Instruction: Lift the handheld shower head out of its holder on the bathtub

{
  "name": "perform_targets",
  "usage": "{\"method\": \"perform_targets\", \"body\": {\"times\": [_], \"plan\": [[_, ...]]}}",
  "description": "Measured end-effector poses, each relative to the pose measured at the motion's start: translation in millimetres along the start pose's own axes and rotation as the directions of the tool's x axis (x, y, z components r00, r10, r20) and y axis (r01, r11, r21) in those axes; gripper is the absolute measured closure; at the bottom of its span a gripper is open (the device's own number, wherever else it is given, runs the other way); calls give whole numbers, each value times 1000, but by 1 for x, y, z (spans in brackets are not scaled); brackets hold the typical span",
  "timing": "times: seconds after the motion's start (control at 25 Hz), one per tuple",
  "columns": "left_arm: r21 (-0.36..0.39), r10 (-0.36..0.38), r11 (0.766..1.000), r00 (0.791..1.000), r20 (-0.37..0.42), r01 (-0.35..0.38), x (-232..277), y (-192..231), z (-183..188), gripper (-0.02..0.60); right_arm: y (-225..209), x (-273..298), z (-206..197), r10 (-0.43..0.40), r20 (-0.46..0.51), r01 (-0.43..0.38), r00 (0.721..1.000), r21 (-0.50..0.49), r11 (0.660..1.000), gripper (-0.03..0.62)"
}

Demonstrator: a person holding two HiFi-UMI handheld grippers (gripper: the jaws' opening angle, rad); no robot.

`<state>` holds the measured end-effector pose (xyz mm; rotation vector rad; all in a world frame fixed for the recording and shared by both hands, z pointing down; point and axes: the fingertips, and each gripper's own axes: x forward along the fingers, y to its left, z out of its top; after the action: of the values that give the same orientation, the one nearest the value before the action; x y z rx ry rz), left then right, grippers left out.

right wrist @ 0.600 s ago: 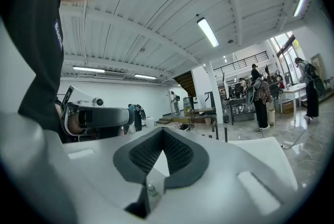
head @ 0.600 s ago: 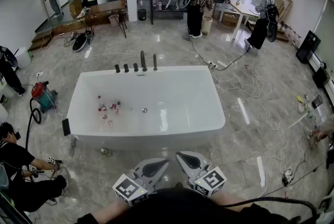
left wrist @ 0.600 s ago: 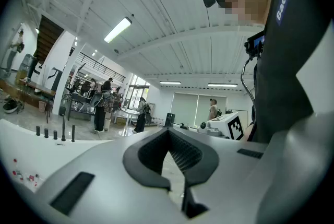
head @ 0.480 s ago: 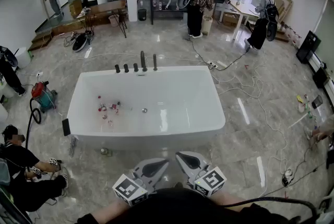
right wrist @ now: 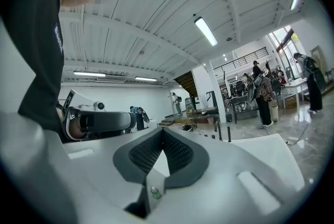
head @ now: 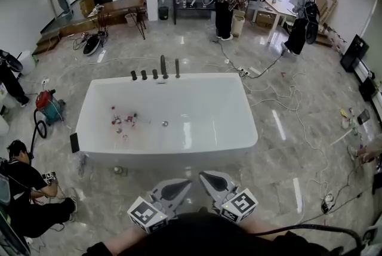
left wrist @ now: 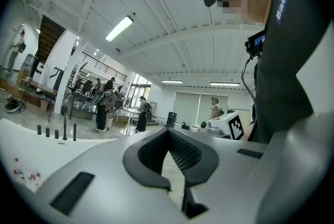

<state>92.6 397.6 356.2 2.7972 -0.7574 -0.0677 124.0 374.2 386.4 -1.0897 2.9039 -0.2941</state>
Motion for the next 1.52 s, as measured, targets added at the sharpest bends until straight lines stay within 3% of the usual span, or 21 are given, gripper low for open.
{"method": "perform_targets", "body": {"times": [0.24,0.44,0.6,0.76,0.92,1.28,1.52], "plan": [[23,63,998,998,-14,-63,24,9,6,581,-34,-7,8,-11,10,11,1000,-2,1000,592],[4,92,996,995,37,-92,48,16,9,581,-70,-11,7,4,-10,-4,1000,-4,1000,592],[10,99,995,994,51,-100,56,45,19,581,-90,10,7,13,-36,-13,999,-9,1000,592],[3,106,994,992,63,-106,68,92,27,581,-118,46,4,2,-56,-3,998,-9,1000,592],[6,50,999,995,89,-51,81,156,37,581,-150,104,0,-18,-83,17,996,-20,1000,592],[-3,-32,999,999,18,32,104,317,66,581,-218,254,17,-81,-87,80,993,-8,997,592],[-33,-42,999,999,10,42,121,371,70,581,-250,309,21,-89,-88,89,992,2,996,591]]}}
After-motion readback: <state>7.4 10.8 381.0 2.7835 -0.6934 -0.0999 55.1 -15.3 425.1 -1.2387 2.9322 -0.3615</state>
